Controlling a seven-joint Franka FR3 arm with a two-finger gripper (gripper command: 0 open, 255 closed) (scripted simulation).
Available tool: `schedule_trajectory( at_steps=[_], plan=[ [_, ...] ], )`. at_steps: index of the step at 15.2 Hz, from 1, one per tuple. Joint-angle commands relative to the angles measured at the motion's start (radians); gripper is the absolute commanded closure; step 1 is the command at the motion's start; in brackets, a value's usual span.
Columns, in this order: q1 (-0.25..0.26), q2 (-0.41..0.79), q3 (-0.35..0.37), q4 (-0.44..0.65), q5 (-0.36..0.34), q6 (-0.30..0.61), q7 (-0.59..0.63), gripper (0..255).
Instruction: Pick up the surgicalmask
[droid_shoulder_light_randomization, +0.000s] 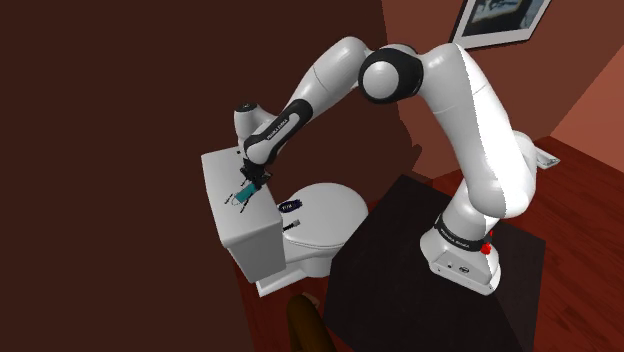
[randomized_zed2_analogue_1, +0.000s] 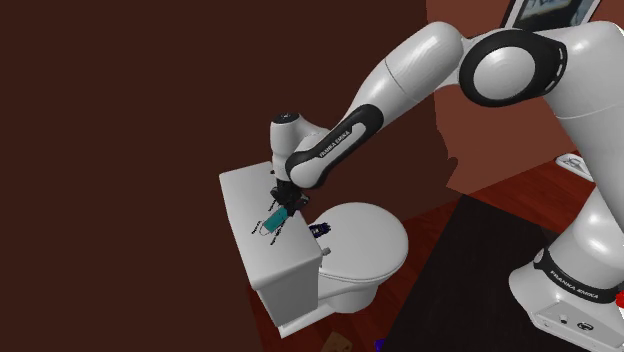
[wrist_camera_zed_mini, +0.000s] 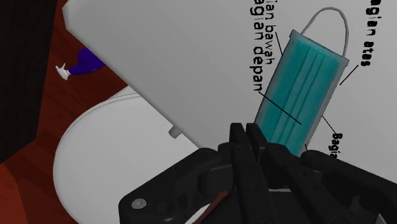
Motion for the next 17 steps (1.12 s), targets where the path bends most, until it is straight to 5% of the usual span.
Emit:
schedule_trajectory(
  at_steps=[1,5,6,10,17],
  plan=[
    [0.0,0.0,0.0,0.0,0.0,0.0,0.0,255],
    [0.0,0.0,0.0,0.0,0.0,0.0,0.0,255],
    [0.0,0.0,0.0,0.0,0.0,0.0,0.0,0],
    [0.052,0.127,-0.003,0.238,0.006,-0.092,0.021,0],
    [0.061,0.205,-0.014,0.28,-0.001,-0.055,0.022,0]
  ],
)
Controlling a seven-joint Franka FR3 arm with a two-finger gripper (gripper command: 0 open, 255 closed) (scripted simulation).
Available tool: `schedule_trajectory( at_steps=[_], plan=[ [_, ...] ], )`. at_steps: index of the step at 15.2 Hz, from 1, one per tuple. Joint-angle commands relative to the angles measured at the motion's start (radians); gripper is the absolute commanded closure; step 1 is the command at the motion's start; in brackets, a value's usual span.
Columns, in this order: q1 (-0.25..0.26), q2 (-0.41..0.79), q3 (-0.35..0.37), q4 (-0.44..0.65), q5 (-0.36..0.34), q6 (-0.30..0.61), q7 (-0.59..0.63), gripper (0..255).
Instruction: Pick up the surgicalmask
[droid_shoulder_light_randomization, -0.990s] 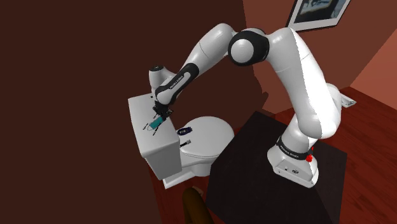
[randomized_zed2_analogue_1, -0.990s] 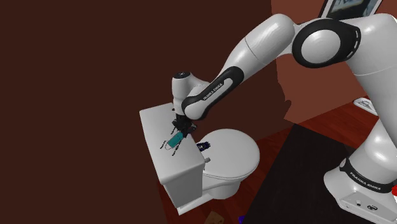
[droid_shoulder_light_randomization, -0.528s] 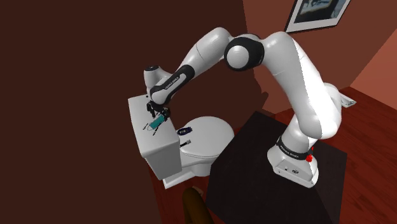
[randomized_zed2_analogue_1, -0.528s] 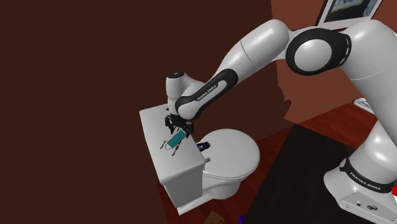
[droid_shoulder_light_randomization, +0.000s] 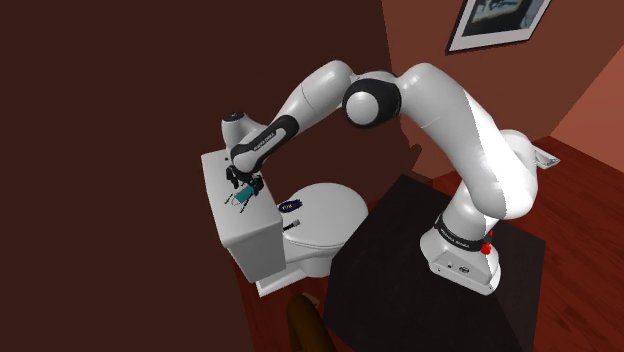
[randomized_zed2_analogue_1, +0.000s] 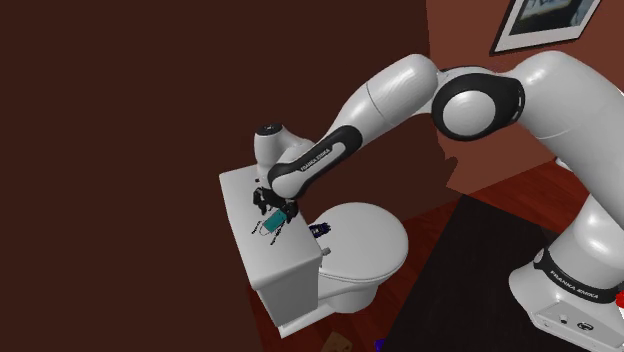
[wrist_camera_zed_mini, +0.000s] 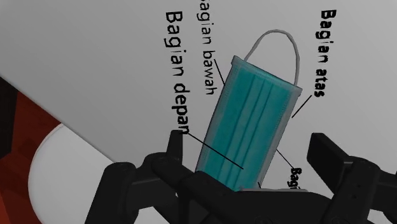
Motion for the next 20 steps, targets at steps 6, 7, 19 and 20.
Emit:
schedule_trajectory(
  at_steps=[6,7,19,20],
  plan=[
    [0.002,0.018,-0.002,0.011,-0.001,0.007,0.0,255],
    [0.002,0.018,-0.002,0.011,-0.001,0.008,0.0,255],
    [-0.007,-0.061,0.008,-0.032,0.005,-0.029,0.0,255],
    [-0.008,-0.071,0.009,-0.037,0.007,-0.035,-0.001,255]
  ],
)
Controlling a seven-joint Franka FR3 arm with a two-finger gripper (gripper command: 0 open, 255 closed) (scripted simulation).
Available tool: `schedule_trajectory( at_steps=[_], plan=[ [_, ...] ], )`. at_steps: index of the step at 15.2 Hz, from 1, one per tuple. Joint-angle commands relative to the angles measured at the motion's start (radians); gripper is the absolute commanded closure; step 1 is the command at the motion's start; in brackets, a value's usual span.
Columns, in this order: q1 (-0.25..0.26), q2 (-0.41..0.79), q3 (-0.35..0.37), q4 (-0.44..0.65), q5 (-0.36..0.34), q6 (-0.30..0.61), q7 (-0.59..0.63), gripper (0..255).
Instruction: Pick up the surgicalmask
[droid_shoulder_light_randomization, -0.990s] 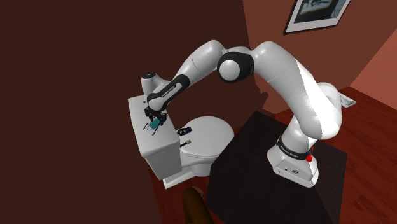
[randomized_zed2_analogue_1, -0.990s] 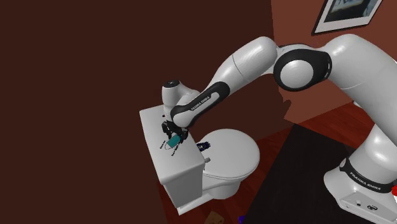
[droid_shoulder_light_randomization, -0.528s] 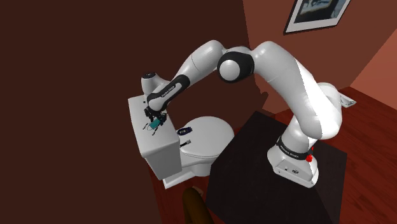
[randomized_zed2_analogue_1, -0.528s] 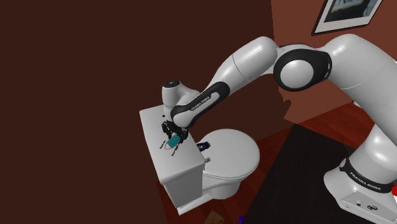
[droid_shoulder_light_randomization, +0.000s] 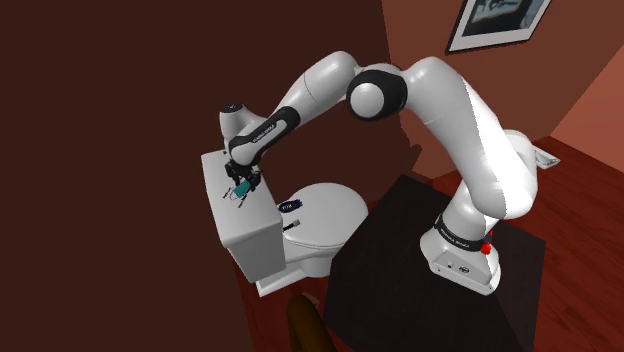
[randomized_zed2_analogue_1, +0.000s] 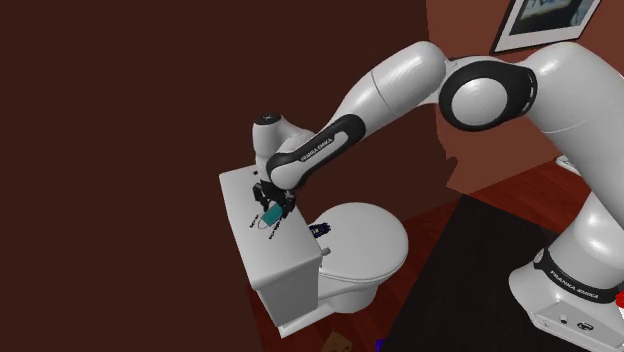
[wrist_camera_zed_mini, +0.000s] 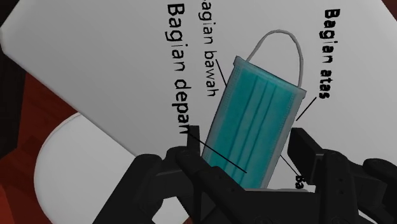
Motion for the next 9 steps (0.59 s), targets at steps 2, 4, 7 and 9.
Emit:
schedule_trajectory(
  at_steps=[2,4,7,9],
  plan=[
    [-0.004,-0.032,0.005,-0.015,0.004,-0.018,-0.001,255],
    [-0.006,-0.053,0.008,-0.023,0.006,-0.03,-0.002,255],
    [-0.01,-0.083,0.012,-0.033,0.01,-0.05,-0.003,255],
    [-0.01,-0.084,0.012,-0.033,0.01,-0.051,-0.003,255]
  ],
)
